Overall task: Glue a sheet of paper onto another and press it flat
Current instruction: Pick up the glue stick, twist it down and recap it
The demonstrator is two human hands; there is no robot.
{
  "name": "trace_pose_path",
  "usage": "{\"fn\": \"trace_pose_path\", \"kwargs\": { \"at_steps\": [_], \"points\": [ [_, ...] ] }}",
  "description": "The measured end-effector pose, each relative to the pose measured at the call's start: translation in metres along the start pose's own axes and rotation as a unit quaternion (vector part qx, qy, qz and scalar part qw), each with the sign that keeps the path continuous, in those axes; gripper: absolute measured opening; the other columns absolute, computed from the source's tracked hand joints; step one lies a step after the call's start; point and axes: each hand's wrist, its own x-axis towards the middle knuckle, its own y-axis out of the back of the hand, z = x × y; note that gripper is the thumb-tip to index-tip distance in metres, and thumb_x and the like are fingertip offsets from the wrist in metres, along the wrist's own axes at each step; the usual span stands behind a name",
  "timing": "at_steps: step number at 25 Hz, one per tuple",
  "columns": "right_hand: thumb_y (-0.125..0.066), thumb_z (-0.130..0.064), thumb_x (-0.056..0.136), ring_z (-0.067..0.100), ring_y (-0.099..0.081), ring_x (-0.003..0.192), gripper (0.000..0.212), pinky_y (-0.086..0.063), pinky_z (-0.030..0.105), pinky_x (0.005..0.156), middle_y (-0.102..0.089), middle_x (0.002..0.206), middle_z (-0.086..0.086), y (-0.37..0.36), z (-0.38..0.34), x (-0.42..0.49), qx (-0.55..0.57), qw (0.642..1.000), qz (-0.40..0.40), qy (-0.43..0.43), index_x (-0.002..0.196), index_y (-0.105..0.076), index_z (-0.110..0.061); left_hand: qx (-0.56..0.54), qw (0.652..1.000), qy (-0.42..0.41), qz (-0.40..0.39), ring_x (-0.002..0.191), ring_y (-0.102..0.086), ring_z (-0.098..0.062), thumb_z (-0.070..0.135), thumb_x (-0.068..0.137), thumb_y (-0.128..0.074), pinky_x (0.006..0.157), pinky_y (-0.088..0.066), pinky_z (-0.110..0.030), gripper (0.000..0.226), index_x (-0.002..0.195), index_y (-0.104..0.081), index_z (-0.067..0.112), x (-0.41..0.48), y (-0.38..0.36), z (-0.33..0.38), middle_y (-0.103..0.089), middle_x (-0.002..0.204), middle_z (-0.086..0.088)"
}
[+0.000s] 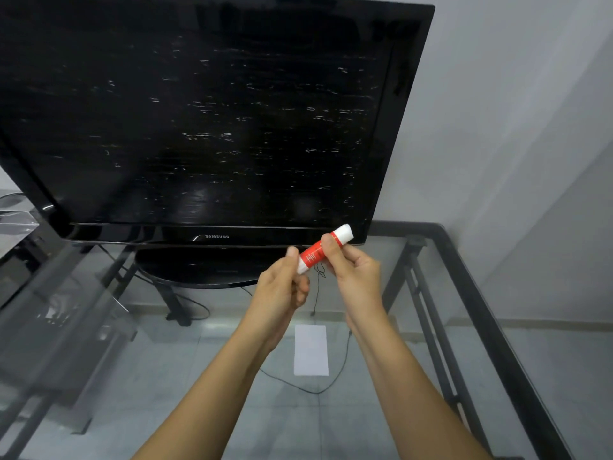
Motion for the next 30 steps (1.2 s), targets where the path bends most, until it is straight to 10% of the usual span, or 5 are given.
{"fn": "trace_pose_path", "kwargs": {
  "at_steps": [13, 19, 23, 27, 30],
  "points": [
    [-0.067, -0.055, 0.067, 0.007, -0.067, 0.086, 0.030, -0.049, 0.022, 0.082, -0.074, 0.079, -0.004, 0.002, -0.005, 0.003, -0.005, 1.000, -0.006, 0.024, 0.076, -0.074, -0.027, 0.025, 0.998, -0.063, 0.002, 0.051, -0.047, -0.008, 0.047, 0.087, -0.049, 0.056, -0.042, -0.022, 0.034, 0.087, -0.055, 0.013, 0.003, -0.003, -0.005, -0.056, 0.057, 0.002],
    [-0.066, -0.054, 0.065, 0.005, -0.067, 0.085, 0.025, -0.049, 0.017, 0.075, -0.073, 0.078, -0.009, -0.001, -0.003, 0.004, -0.021, 0.999, -0.017, 0.024, 0.076, -0.071, -0.032, -0.227, 0.918, 0.303, -0.119, 0.023, -0.030, -0.005, 0.051, 0.081, -0.050, 0.029, -0.019, -0.016, 0.047, 0.049, -0.042, 0.017, 0.011, 0.009, 0.015, -0.033, 0.029, 0.007],
    [-0.067, -0.054, 0.065, 0.006, -0.068, 0.084, 0.021, -0.049, 0.017, 0.074, -0.073, 0.077, -0.010, -0.002, -0.001, 0.005, -0.023, 0.999, -0.019, 0.019, 0.071, -0.072, -0.034, -0.259, 0.898, 0.330, -0.136, 0.022, -0.032, -0.005, 0.051, 0.082, -0.046, 0.030, -0.019, -0.015, 0.051, 0.045, -0.043, 0.016, 0.011, 0.012, 0.018, -0.036, 0.028, 0.006],
    [-0.067, -0.054, 0.066, 0.005, -0.068, 0.082, 0.028, -0.051, 0.017, 0.076, -0.074, 0.075, -0.008, 0.001, -0.002, 0.011, -0.013, 1.000, -0.011, 0.022, 0.073, -0.074, -0.028, -0.005, 0.997, 0.029, 0.065, 0.050, -0.060, -0.012, 0.051, 0.091, -0.042, 0.050, -0.047, -0.020, 0.039, 0.081, -0.066, 0.022, 0.010, 0.005, -0.001, -0.066, 0.064, -0.005],
    [-0.067, -0.055, 0.065, 0.003, -0.068, 0.080, 0.036, -0.051, 0.014, 0.069, -0.073, 0.075, -0.009, 0.002, -0.001, 0.016, -0.008, 1.000, -0.009, 0.020, 0.080, -0.073, -0.023, 0.210, 0.943, -0.251, 0.063, 0.088, -0.066, -0.003, 0.030, 0.082, -0.067, 0.075, -0.052, -0.014, 0.030, 0.109, -0.054, 0.030, 0.008, 0.008, -0.015, -0.066, 0.098, 0.012]
  ]
}}
